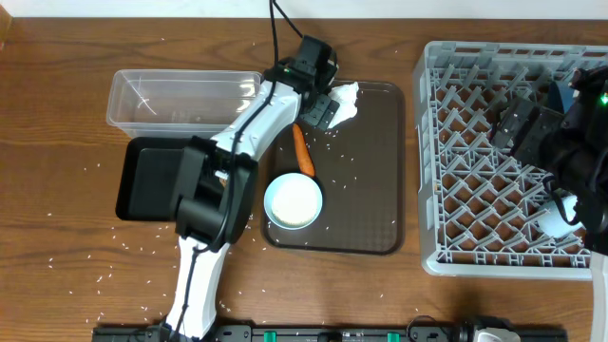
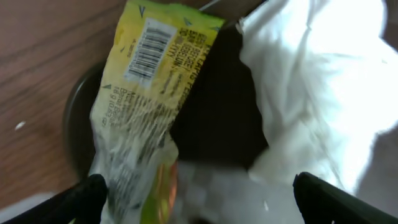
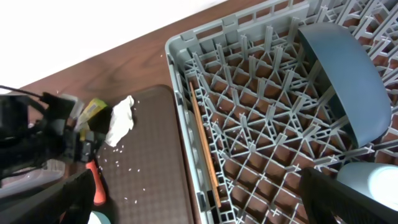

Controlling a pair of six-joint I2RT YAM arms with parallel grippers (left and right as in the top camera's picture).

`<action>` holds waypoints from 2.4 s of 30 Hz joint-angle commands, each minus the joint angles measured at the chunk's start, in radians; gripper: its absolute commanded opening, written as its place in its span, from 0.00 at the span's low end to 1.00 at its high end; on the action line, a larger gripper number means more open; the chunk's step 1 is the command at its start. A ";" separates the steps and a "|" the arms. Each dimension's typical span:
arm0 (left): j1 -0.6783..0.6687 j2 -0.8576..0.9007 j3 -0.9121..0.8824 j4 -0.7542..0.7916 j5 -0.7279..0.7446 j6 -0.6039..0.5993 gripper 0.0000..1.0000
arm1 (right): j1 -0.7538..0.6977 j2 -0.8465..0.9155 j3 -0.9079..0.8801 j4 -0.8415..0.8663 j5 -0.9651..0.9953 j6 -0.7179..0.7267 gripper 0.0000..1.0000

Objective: Sort waste into correct bins and load items into the dishwasher rack
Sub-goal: 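Grasp the yellow wrapper and white tissue with the left gripper, then drop the wrapper into the clear plastic bin with the left gripper, then grasp the remaining white tissue on the brown tray with the left gripper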

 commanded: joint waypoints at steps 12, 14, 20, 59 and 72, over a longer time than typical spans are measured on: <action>-0.003 -0.017 0.008 0.045 -0.005 0.014 0.15 | -0.006 0.000 0.002 -0.012 -0.004 -0.008 0.99; -0.004 -0.066 0.008 0.033 -0.005 -0.005 0.06 | -0.006 0.000 0.002 -0.012 -0.004 -0.008 0.99; -0.003 -0.234 0.008 -0.116 -0.043 -0.064 0.06 | -0.006 0.000 0.002 -0.020 -0.004 -0.009 0.99; 0.085 -0.323 -0.107 -0.261 0.367 0.284 0.79 | -0.006 0.000 0.002 -0.030 -0.004 -0.009 0.99; -0.079 -0.095 -0.227 0.224 0.195 0.135 0.66 | -0.006 0.000 0.002 -0.037 -0.008 -0.008 0.99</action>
